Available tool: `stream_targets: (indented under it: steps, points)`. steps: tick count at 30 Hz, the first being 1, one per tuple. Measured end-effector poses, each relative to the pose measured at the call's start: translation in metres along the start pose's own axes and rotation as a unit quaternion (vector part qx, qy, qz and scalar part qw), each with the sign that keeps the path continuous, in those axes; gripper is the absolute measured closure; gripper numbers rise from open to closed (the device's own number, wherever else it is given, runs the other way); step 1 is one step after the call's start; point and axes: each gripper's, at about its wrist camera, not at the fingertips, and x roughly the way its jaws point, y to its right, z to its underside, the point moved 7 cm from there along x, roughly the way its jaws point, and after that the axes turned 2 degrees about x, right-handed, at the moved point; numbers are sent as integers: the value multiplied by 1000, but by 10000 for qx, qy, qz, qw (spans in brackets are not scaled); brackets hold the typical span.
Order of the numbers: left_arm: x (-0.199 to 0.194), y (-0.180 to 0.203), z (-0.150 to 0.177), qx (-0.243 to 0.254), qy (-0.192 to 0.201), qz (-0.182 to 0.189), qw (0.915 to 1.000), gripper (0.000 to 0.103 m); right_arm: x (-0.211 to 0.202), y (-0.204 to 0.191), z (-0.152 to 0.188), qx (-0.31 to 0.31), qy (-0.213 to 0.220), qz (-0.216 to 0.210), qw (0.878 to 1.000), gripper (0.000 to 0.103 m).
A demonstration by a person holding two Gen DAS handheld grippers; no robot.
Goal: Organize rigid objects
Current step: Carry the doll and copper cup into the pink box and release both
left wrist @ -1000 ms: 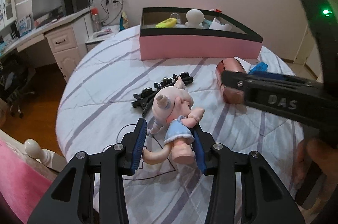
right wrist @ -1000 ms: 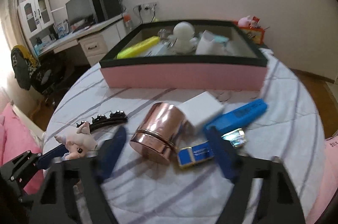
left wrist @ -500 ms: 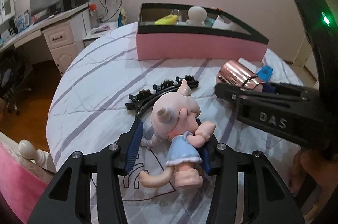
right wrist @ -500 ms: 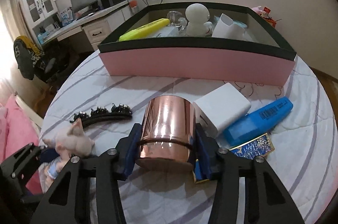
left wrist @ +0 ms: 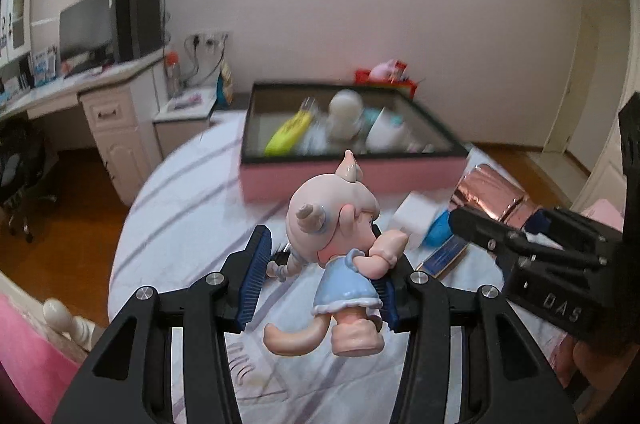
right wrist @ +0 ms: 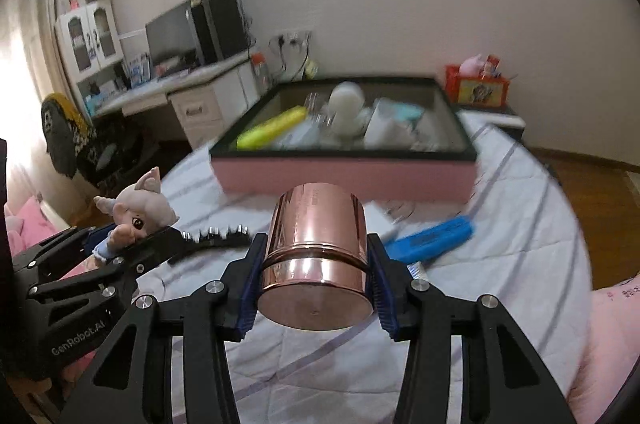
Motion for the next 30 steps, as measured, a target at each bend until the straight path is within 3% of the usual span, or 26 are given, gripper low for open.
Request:
stream_targets:
  steps: [9, 16, 24, 30]
  points:
    - [-39, 32, -54, 272, 817, 55, 9963, 55, -51, 7, -44, -38, 800, -1, 9968, 54]
    - [-54, 38, -81, 498, 1310, -286, 9897, 55, -62, 6, -65, -91, 1167, -34, 9931, 54]
    - [-41, 34, -106, 650, 1444, -661, 9852, 55, -37, 2, -86, -168, 1184, -96, 9928, 54]
    - [2, 22, -120, 675, 1165, -805, 9876, 55, -3, 5, -99, -226, 1012, -92, 9946, 54]
